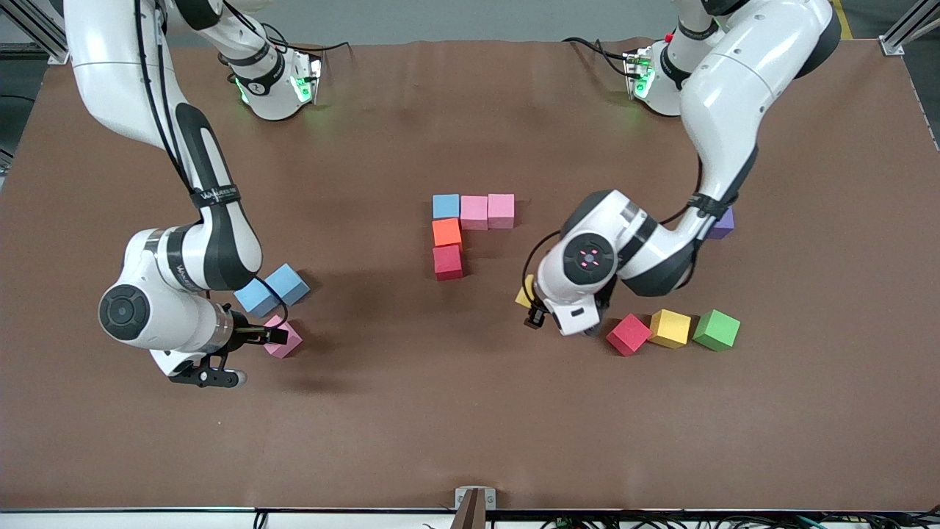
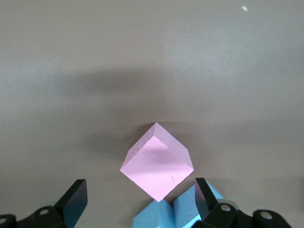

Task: Arrange 11 blocks into digit 3
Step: 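Grasp the light pink cube with the right gripper while the left gripper lowers yellow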

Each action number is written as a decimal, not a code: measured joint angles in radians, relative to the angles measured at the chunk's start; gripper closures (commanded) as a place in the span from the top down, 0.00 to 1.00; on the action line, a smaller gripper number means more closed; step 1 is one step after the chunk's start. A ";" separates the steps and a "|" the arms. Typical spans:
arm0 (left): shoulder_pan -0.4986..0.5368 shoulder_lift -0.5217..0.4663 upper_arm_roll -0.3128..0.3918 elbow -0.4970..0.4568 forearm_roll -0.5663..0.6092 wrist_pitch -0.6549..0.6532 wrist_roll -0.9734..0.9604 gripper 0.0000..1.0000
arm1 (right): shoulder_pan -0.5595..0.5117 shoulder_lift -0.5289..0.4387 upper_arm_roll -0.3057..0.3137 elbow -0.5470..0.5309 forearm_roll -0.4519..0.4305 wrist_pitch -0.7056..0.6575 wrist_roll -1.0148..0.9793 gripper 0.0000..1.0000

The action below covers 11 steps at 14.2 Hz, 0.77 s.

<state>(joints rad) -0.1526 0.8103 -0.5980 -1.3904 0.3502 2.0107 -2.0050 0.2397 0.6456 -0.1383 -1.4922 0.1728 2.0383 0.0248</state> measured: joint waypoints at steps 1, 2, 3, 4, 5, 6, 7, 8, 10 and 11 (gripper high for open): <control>-0.023 0.001 0.000 -0.003 0.022 0.001 -0.084 0.02 | 0.000 0.005 0.001 -0.001 0.000 0.000 -0.088 1.00; -0.045 0.003 0.000 -0.005 0.034 0.003 -0.160 0.02 | 0.000 0.011 0.002 -0.003 0.000 0.000 -0.183 1.00; -0.065 0.007 0.001 -0.006 0.040 0.013 -0.226 0.02 | 0.000 0.018 0.001 -0.005 0.000 0.000 -0.276 1.00; -0.083 0.011 0.002 -0.008 0.042 0.029 -0.290 0.02 | -0.001 0.023 0.000 -0.008 0.000 0.000 -0.359 1.00; -0.101 0.016 0.003 -0.009 0.044 0.047 -0.351 0.02 | -0.002 0.025 0.000 -0.009 0.000 0.000 -0.431 1.00; -0.119 0.022 0.003 -0.010 0.050 0.059 -0.411 0.02 | -0.003 0.026 0.000 -0.011 0.000 0.000 -0.493 1.00; -0.138 0.030 0.004 -0.012 0.060 0.068 -0.475 0.03 | -0.004 0.026 0.000 -0.013 -0.001 0.000 -0.549 1.00; -0.156 0.039 0.004 -0.015 0.071 0.072 -0.539 0.03 | -0.004 0.026 0.000 -0.017 -0.004 0.000 -0.593 1.00; -0.179 0.052 0.004 -0.028 0.093 0.090 -0.662 0.05 | -0.004 0.031 0.000 -0.025 -0.035 0.000 -0.638 1.00; -0.184 0.057 0.004 -0.037 0.098 0.106 -0.713 0.05 | -0.004 0.036 0.000 -0.026 -0.047 0.001 -0.648 1.00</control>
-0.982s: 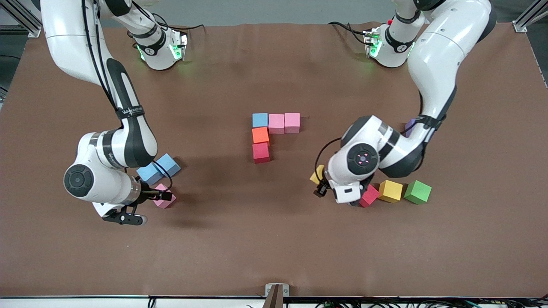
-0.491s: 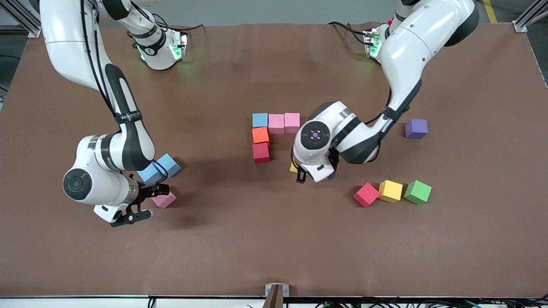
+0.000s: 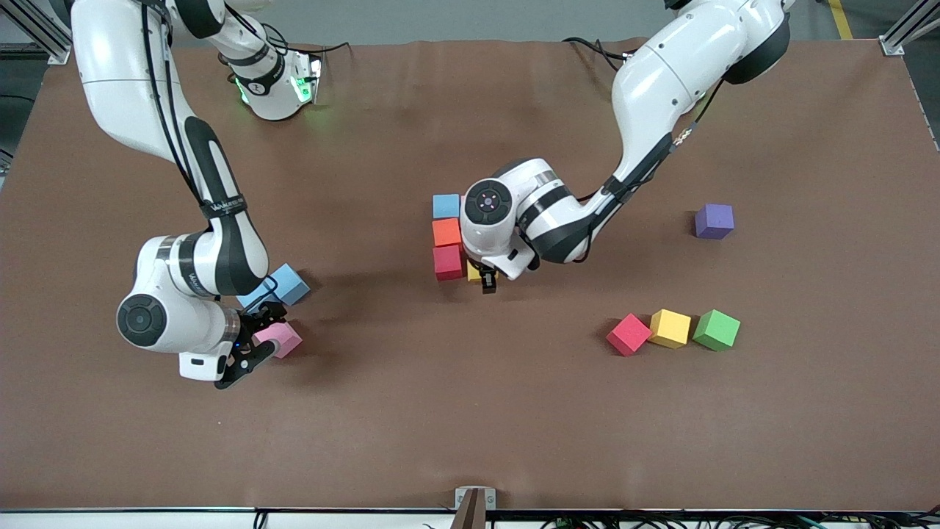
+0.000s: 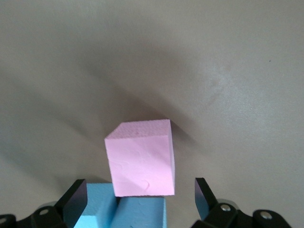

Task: Arrange 11 blocks into digit 3
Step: 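Grasp the light pink cube with the right gripper while the left gripper lowers yellow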

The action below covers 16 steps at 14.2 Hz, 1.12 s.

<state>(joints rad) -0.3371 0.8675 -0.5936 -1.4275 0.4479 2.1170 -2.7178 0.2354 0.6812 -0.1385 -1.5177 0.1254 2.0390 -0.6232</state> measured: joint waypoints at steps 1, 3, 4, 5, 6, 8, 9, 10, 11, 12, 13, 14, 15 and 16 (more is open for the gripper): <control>-0.002 0.003 0.000 -0.010 0.000 0.013 -0.011 0.05 | 0.000 0.005 0.000 -0.002 -0.009 0.003 -0.010 1.00; -0.003 0.004 0.001 -0.029 0.000 0.019 -0.011 0.05 | 0.000 0.010 0.000 -0.021 -0.012 0.035 -0.021 1.00; -0.004 0.004 0.002 -0.035 0.006 0.020 -0.013 0.05 | 0.000 0.010 0.000 -0.034 -0.012 0.055 -0.024 1.00; -0.004 0.004 0.004 -0.040 0.023 0.020 -0.017 0.05 | 0.000 0.011 0.001 -0.044 -0.012 0.069 -0.027 1.00; -0.005 0.004 0.006 -0.047 0.043 0.020 -0.019 0.05 | 0.000 0.011 0.001 -0.049 -0.012 0.074 -0.027 1.00; -0.006 0.006 0.008 -0.057 0.078 0.028 -0.020 0.04 | 0.000 0.012 0.002 -0.051 -0.012 0.079 -0.028 1.00; -0.008 0.008 0.008 -0.060 0.090 0.040 -0.020 0.04 | 0.000 0.013 0.004 -0.052 -0.012 0.082 -0.028 1.00; -0.010 0.010 0.008 -0.062 0.097 0.049 -0.020 0.03 | 0.000 0.015 0.005 -0.052 -0.012 0.086 -0.028 1.00; -0.012 0.013 0.008 -0.063 0.101 0.056 -0.020 0.03 | 0.000 0.019 0.006 -0.053 -0.012 0.091 -0.028 1.00; -0.016 0.015 0.008 -0.063 0.106 0.059 -0.020 0.03 | 0.001 0.023 0.007 -0.053 -0.012 0.098 -0.028 1.00; -0.022 0.017 0.009 -0.064 0.112 0.060 -0.020 0.03 | 0.003 0.027 0.008 -0.053 -0.012 0.104 -0.028 1.00; -0.028 0.019 0.010 -0.064 0.119 0.060 -0.020 0.03 | 0.005 0.030 0.010 -0.053 -0.012 0.108 -0.028 1.00; -0.033 0.021 0.014 -0.064 0.122 0.062 -0.020 0.03 | 0.007 0.033 0.010 -0.053 -0.012 0.109 -0.028 0.97; -0.036 0.023 0.018 -0.064 0.123 0.066 -0.020 0.03 | 0.008 0.034 0.011 -0.053 -0.012 0.109 -0.028 0.93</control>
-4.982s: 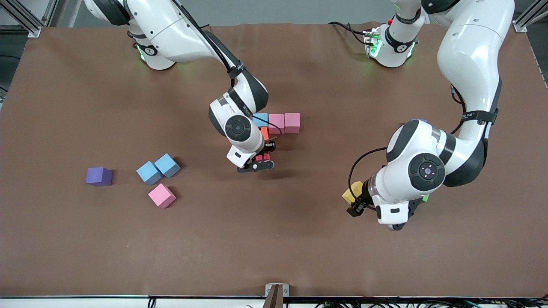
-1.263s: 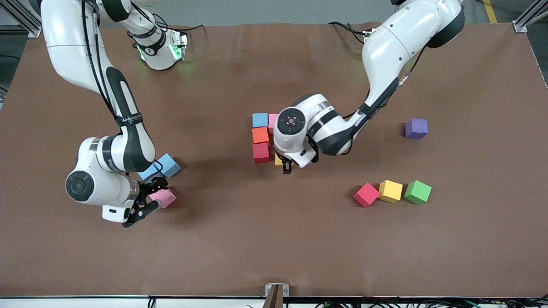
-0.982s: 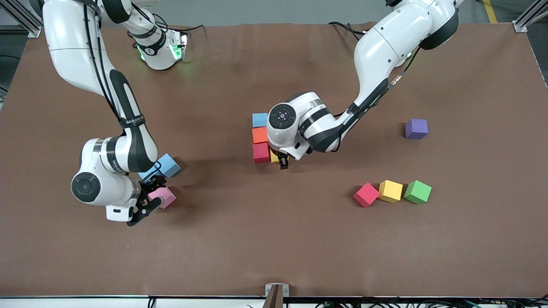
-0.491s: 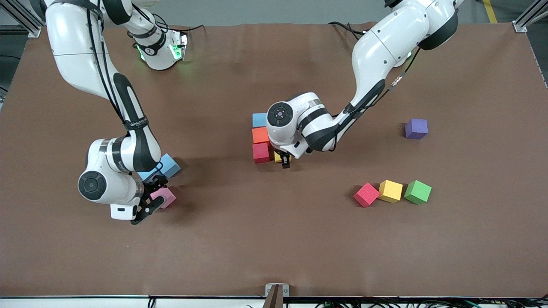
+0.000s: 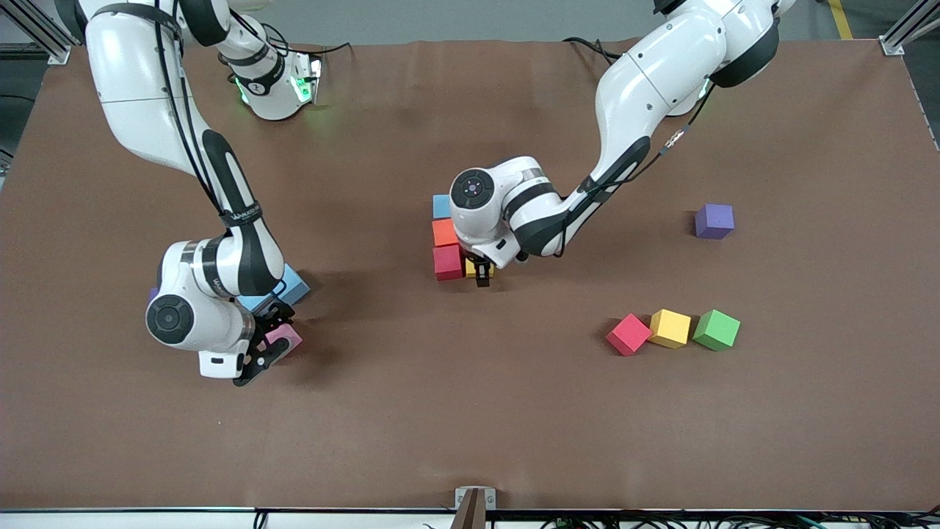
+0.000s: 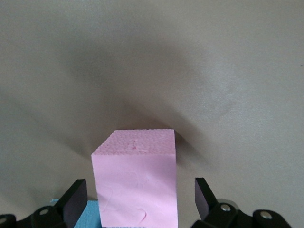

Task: Arrange 11 blocks into digit 3
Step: 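Grasp the light pink cube with the right gripper while the left gripper lowers yellow, then set the yellow cube beside the red cube and open the left gripper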

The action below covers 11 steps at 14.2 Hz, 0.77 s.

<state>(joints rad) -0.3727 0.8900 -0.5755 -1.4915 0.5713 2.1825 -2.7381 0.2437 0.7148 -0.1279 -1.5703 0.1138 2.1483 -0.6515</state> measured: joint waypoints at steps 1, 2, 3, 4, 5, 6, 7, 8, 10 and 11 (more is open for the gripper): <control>-0.001 0.002 0.004 0.000 0.003 0.006 0.000 0.03 | 0.000 0.001 0.000 0.000 0.000 0.000 0.000 0.87; -0.002 0.003 0.004 0.000 0.007 0.008 0.000 0.03 | 0.000 0.002 0.000 0.000 0.000 0.000 0.000 0.82; -0.003 0.003 0.004 0.000 0.012 0.008 0.000 0.03 | 0.000 0.004 0.000 0.000 0.000 0.000 0.000 0.76; -0.005 0.003 0.004 0.000 0.016 0.008 0.000 0.03 | 0.000 0.004 0.000 0.000 0.000 0.000 0.000 0.65; -0.007 0.003 0.005 0.000 0.019 0.008 0.000 0.03 | 0.000 0.005 0.000 0.000 0.000 0.000 0.000 0.51; -0.010 0.003 0.005 0.000 0.021 0.008 0.000 0.03 | 0.000 0.005 0.000 0.000 0.000 0.001 0.000 0.51; -0.014 0.003 0.007 0.000 0.022 0.008 0.000 0.03 | 0.000 0.004 0.000 0.002 0.000 0.002 0.000 0.51; -0.020 0.003 0.010 0.000 0.024 0.008 0.000 0.03 | 0.000 0.003 0.000 0.002 0.000 0.003 0.000 0.49; -0.030 0.003 0.019 0.001 0.025 0.008 0.000 0.03 | 0.000 0.003 0.000 0.002 0.000 0.011 0.000 0.41; -0.035 0.002 0.024 0.001 0.025 0.009 0.000 0.03 | 0.000 0.003 0.000 0.005 0.000 0.015 0.000 0.40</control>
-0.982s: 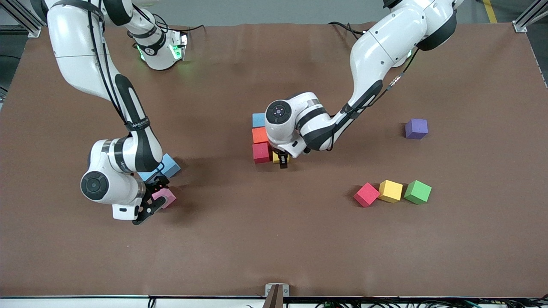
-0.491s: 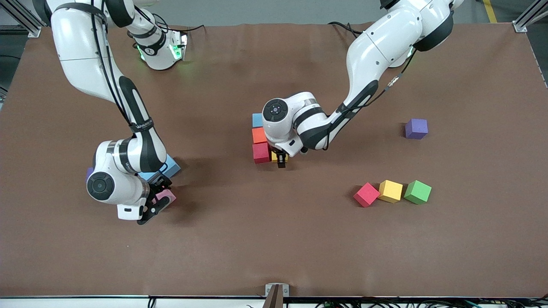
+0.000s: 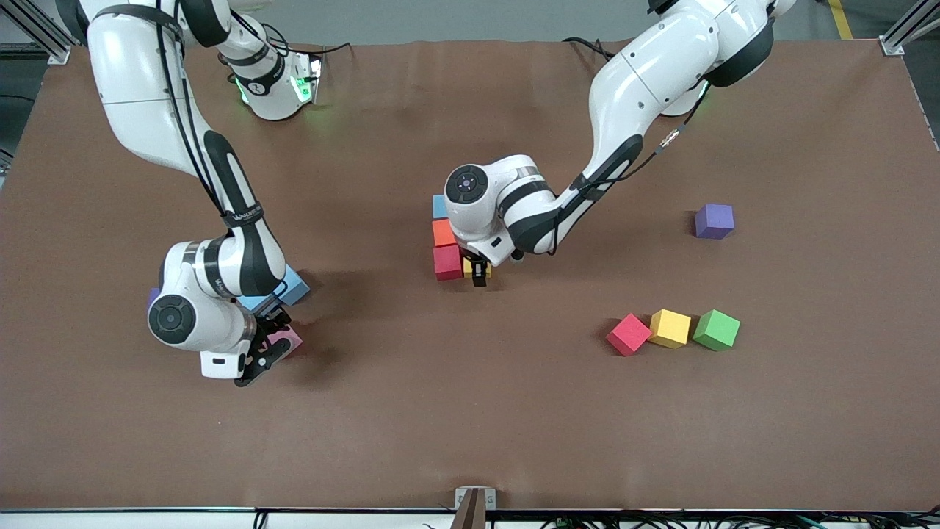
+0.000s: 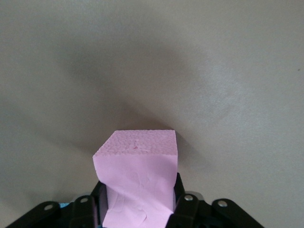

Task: Arrange 11 blocks into digit 3
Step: 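Set the yellow cube beside the red cube and open the left gripper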

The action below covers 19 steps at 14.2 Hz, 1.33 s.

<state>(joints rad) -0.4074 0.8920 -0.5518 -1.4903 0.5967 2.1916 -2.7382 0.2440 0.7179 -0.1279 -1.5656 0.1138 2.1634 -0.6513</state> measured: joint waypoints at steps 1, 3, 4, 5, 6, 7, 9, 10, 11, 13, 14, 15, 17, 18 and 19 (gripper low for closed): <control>-0.009 -0.001 0.009 0.000 0.000 0.002 0.000 0.03 | 0.000 0.000 0.000 0.004 0.001 0.006 0.005 0.39; -0.030 -0.006 0.029 0.000 0.000 0.004 -0.004 0.03 | 0.000 0.000 0.001 0.020 0.001 0.010 0.054 0.39; -0.039 -0.009 0.038 0.000 0.000 0.004 -0.006 0.04 | 0.001 0.000 0.003 0.032 0.002 0.009 0.089 0.39; -0.045 -0.010 0.045 0.000 0.000 0.004 -0.006 0.04 | 0.004 0.000 0.008 0.046 0.002 0.006 0.129 0.38; -0.049 -0.011 0.048 0.000 0.000 0.004 -0.006 0.04 | 0.012 0.000 0.014 0.059 0.003 0.002 0.177 0.37; -0.050 -0.011 0.049 0.000 0.000 0.005 -0.006 0.04 | 0.023 0.000 0.022 0.069 0.004 -0.001 0.230 0.37; -0.051 -0.011 0.051 0.000 0.000 0.012 -0.006 0.04 | 0.049 0.000 0.045 0.080 0.015 -0.003 0.351 0.37; -0.054 -0.011 0.054 -0.001 0.000 0.022 -0.006 0.04 | 0.061 0.000 0.057 0.083 0.032 -0.003 0.408 0.37; -0.057 -0.011 0.058 0.000 0.000 0.026 -0.006 0.04 | 0.073 0.000 0.062 0.086 0.054 -0.008 0.454 0.37; -0.066 -0.012 0.067 0.001 0.000 0.030 -0.006 0.04 | 0.089 0.000 0.065 0.094 0.111 -0.023 0.507 0.37; -0.069 -0.012 0.070 0.001 0.000 0.035 -0.006 0.04 | 0.092 0.000 0.066 0.099 0.132 -0.028 0.516 0.37; -0.071 -0.012 0.072 0.001 0.000 0.038 -0.006 0.05 | 0.094 0.000 0.066 0.103 0.143 -0.032 0.522 0.37; -0.072 -0.012 0.073 0.001 0.000 0.042 -0.006 0.26 | 0.097 0.000 0.067 0.106 0.147 -0.035 0.532 0.37; -0.072 -0.012 0.074 0.001 0.000 0.043 -0.006 0.55 | 0.101 0.000 0.068 0.107 0.147 -0.035 0.546 0.37; -0.072 -0.012 0.074 0.001 0.000 0.044 -0.006 0.87 | 0.106 0.000 0.070 0.108 0.147 -0.035 0.561 0.37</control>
<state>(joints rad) -0.4795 0.8797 -0.4783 -1.4897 0.5967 2.2352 -2.7444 0.3497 0.7178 -0.0584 -1.4578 0.2611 2.1285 -0.0906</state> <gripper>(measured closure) 0.392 0.489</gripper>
